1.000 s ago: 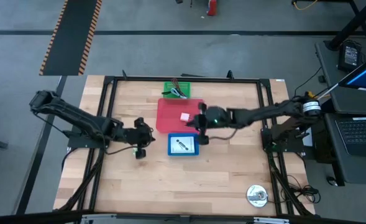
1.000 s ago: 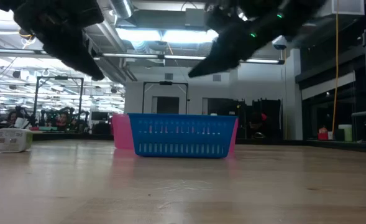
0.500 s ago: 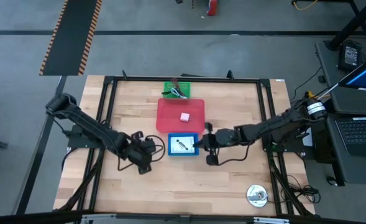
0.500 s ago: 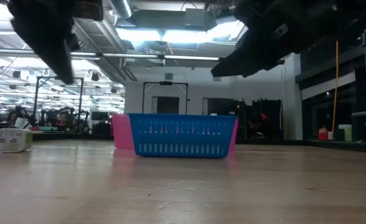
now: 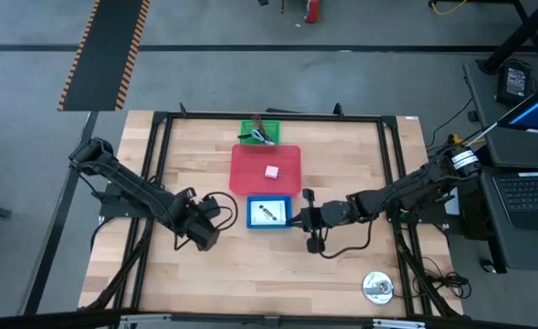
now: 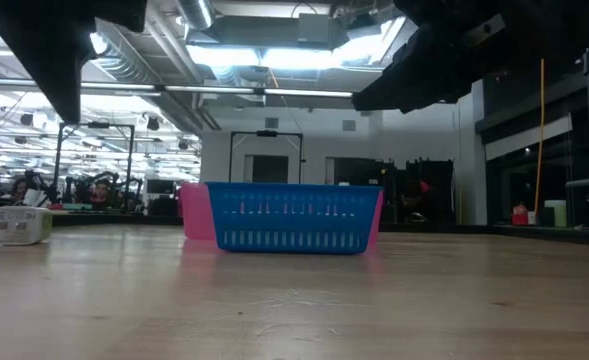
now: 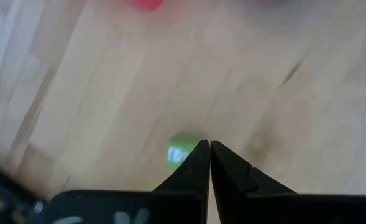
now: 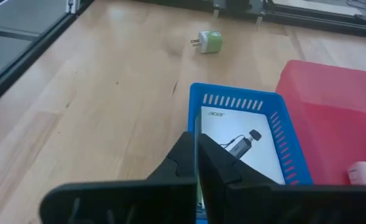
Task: Pick and place items into bin
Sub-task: Put the green charger adapter into the red bin
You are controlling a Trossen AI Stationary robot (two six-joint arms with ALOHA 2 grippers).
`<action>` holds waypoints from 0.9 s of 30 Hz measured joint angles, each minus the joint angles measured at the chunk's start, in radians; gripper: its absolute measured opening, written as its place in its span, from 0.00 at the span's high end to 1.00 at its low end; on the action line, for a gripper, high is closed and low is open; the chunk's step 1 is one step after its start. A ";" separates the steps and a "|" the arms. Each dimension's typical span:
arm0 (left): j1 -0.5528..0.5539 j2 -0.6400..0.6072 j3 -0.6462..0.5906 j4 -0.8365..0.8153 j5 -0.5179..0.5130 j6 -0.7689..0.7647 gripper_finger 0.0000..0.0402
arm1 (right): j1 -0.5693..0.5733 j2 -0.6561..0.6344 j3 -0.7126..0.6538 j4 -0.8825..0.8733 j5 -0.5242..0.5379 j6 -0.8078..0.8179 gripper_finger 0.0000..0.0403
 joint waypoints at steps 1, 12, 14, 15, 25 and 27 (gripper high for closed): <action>0.000 0.002 0.000 -0.019 0.004 -0.020 0.97 | 0.001 0.000 0.000 0.000 0.002 0.000 1.00; 0.000 0.002 0.000 -0.043 0.052 -0.049 0.72 | 0.004 0.002 0.000 0.001 0.003 0.019 1.00; 0.000 0.002 0.000 -0.043 0.052 -0.049 0.66 | 0.004 0.002 0.000 0.001 0.004 0.029 1.00; 0.000 0.002 0.000 -0.043 0.052 -0.050 0.64 | 0.004 0.002 0.000 0.001 0.004 0.029 1.00; 0.000 0.011 -0.001 -0.043 0.105 -0.103 0.48 | 0.004 0.002 0.000 0.001 -0.002 0.053 1.00; 0.000 0.022 -0.001 -0.043 0.112 -0.103 0.47 | 0.005 0.002 0.000 0.000 -0.002 0.053 1.00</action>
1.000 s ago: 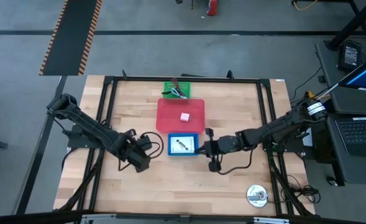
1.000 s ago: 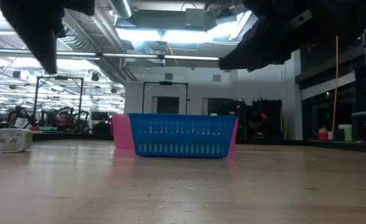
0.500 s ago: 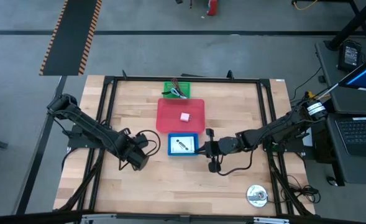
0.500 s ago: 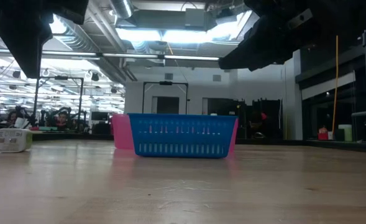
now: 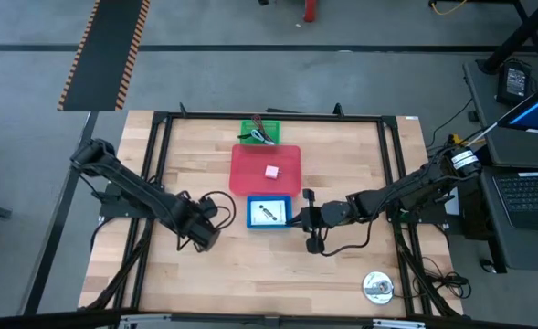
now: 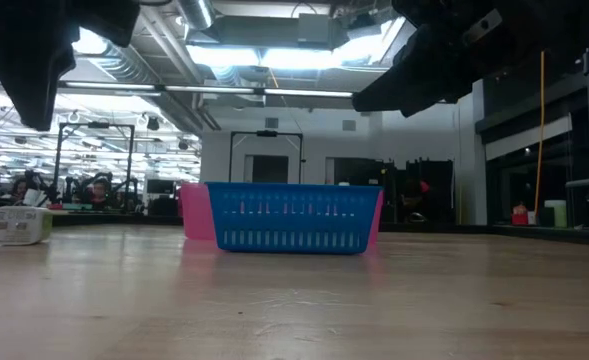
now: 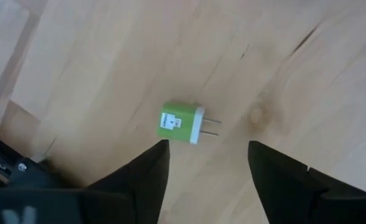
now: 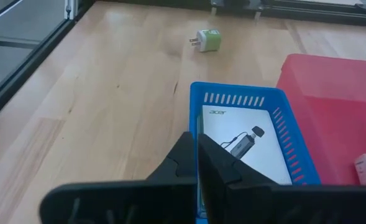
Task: Pick and place items into bin
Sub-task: Put the green charger adapter into the red bin
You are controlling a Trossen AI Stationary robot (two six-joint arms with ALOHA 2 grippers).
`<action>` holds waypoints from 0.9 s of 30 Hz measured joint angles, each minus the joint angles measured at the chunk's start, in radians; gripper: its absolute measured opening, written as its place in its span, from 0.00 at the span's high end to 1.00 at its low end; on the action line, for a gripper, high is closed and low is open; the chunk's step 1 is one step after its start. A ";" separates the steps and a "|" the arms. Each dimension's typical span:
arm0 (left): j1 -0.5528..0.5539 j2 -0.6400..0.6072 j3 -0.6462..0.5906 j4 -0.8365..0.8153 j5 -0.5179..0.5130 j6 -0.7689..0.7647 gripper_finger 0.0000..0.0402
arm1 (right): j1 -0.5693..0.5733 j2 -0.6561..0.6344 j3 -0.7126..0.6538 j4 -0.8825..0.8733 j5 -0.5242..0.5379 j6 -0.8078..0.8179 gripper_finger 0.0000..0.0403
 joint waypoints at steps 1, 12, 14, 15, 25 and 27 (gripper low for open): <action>0.000 0.007 0.000 0.000 0.004 0.000 0.47 | 0.000 0.000 0.000 0.000 0.000 0.000 1.00; 0.004 0.113 -0.001 -0.002 0.047 0.080 0.41 | 0.001 0.001 0.000 0.000 0.000 0.003 1.00; 0.013 0.133 -0.001 -0.006 0.054 0.102 0.41 | 0.001 0.005 0.000 0.002 0.000 0.009 1.00; 0.018 0.139 -0.001 -0.007 0.059 0.113 0.41 | 0.001 0.005 0.000 -0.001 0.000 0.015 1.00; 0.090 0.134 -0.077 0.000 0.063 0.197 0.41 | 0.021 0.006 0.000 -0.004 0.000 0.029 1.00; 0.095 0.124 -0.099 0.016 0.065 0.198 0.41 | 0.026 0.006 0.000 -0.005 0.000 0.026 1.00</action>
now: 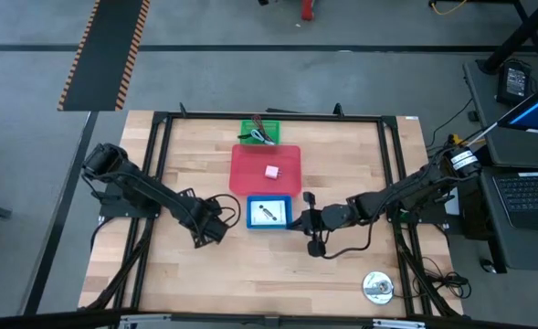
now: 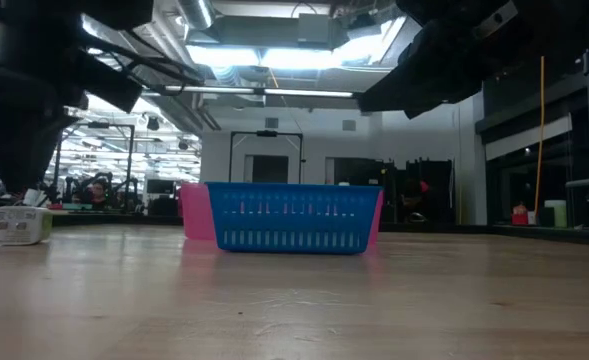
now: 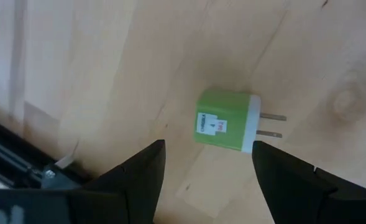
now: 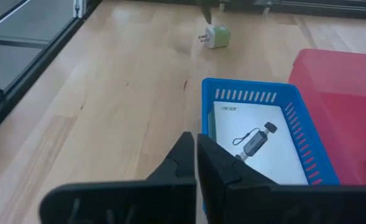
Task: Pick and place items into bin
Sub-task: Put the green charger adapter into the red bin
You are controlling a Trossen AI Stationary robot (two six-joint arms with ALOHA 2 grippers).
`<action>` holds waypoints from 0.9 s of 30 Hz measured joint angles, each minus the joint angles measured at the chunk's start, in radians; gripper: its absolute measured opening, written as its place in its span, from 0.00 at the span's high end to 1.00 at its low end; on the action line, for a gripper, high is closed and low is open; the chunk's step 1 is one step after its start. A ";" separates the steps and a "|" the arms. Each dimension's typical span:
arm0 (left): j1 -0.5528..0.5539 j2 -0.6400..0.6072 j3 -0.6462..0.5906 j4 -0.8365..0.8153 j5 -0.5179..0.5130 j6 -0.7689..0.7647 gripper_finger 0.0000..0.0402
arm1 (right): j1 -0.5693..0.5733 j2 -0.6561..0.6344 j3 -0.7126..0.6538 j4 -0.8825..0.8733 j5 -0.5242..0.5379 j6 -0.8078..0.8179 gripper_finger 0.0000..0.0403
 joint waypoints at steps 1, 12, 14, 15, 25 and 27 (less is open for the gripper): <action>0.004 -0.007 -0.013 0.014 0.004 0.001 0.41 | 0.001 0.000 0.000 0.000 0.000 0.000 1.00; 0.011 -0.023 -0.070 0.122 0.038 0.049 0.41 | 0.001 0.000 0.000 -0.001 0.000 0.000 1.00; 0.012 -0.024 -0.082 0.121 0.037 0.048 0.41 | 0.001 0.000 0.000 0.000 0.000 0.000 1.00; 0.012 -0.024 -0.089 0.122 0.037 0.045 0.41 | 0.001 0.000 0.000 0.001 0.000 0.000 1.00; 0.015 -0.024 -0.124 0.219 0.018 0.074 0.41 | 0.001 0.000 0.000 0.006 0.000 0.000 1.00; 0.022 -0.024 -0.124 0.221 0.014 0.075 0.41 | 0.001 0.000 0.000 0.006 0.000 0.000 1.00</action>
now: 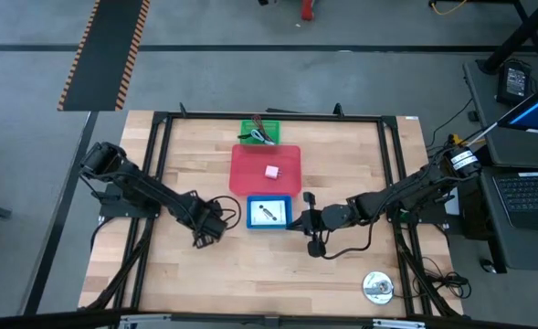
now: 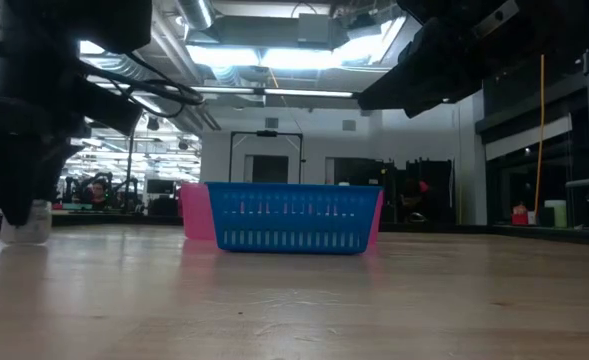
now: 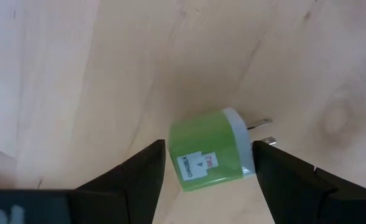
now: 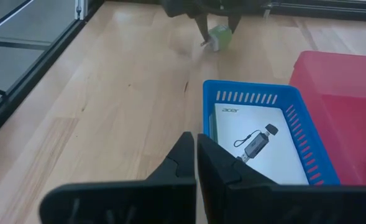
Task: Pick and place items into bin
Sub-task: Put the green charger adapter into the red bin
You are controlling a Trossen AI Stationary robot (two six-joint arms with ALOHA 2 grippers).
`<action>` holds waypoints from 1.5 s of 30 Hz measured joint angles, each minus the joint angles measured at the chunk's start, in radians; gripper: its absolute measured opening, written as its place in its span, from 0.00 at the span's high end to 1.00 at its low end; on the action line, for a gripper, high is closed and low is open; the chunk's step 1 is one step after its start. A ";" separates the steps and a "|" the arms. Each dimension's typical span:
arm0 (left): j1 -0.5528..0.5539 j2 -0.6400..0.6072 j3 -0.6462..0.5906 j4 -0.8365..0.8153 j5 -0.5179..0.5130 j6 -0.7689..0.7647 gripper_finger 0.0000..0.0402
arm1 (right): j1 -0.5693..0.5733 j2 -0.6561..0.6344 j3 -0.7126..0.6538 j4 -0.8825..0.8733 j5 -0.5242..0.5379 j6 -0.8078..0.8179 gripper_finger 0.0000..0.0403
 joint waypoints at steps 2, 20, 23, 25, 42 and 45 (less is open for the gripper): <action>0.009 0.000 0.000 0.000 0.000 0.004 0.41 | 0.000 0.000 0.000 0.000 0.000 0.000 1.00; 0.048 -0.001 0.000 0.018 0.077 0.011 0.59 | 0.000 -0.001 0.000 0.000 0.000 0.003 1.00; 0.048 -0.001 0.000 0.018 0.084 0.021 0.59 | 0.000 -0.001 0.000 0.000 0.000 0.003 1.00; 0.048 -0.001 0.000 0.018 0.088 0.036 0.59 | 0.000 -0.001 0.000 -0.001 0.000 0.003 1.00; 0.045 -0.193 0.003 0.020 0.054 0.089 0.59 | 0.000 -0.001 0.000 -0.001 0.000 0.004 1.00; 0.034 -0.253 0.003 0.021 -0.004 0.107 0.59 | 0.000 -0.001 0.000 -0.001 0.000 0.003 1.00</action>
